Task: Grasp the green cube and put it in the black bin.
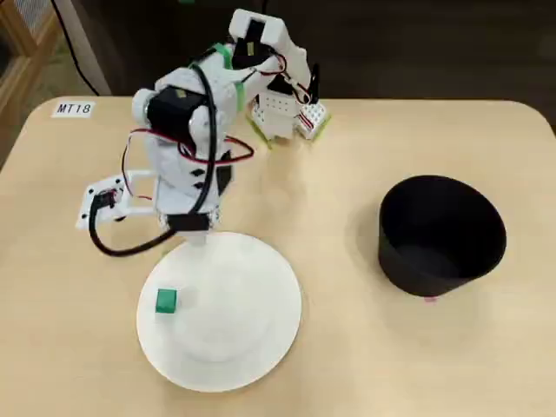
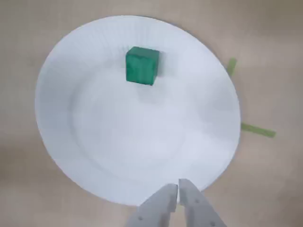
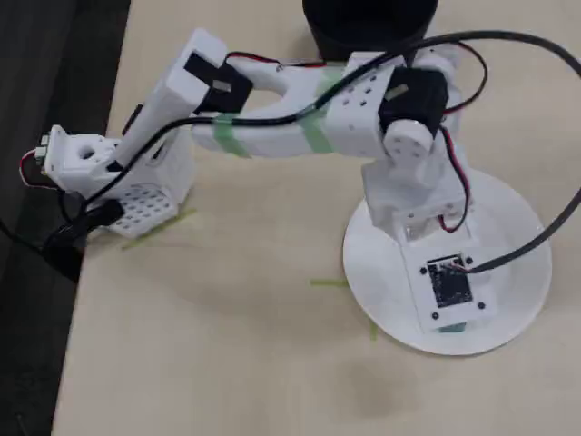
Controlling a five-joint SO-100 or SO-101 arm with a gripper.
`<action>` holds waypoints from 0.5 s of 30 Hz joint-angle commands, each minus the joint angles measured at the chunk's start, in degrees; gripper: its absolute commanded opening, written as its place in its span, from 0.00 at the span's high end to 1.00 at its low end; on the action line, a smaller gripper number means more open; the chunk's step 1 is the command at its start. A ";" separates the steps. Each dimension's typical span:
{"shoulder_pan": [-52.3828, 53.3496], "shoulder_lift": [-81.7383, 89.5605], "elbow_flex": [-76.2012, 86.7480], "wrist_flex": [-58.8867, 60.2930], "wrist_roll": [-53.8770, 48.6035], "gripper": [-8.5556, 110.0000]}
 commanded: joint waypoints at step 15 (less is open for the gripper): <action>5.98 -6.86 -3.69 -0.35 -4.22 0.76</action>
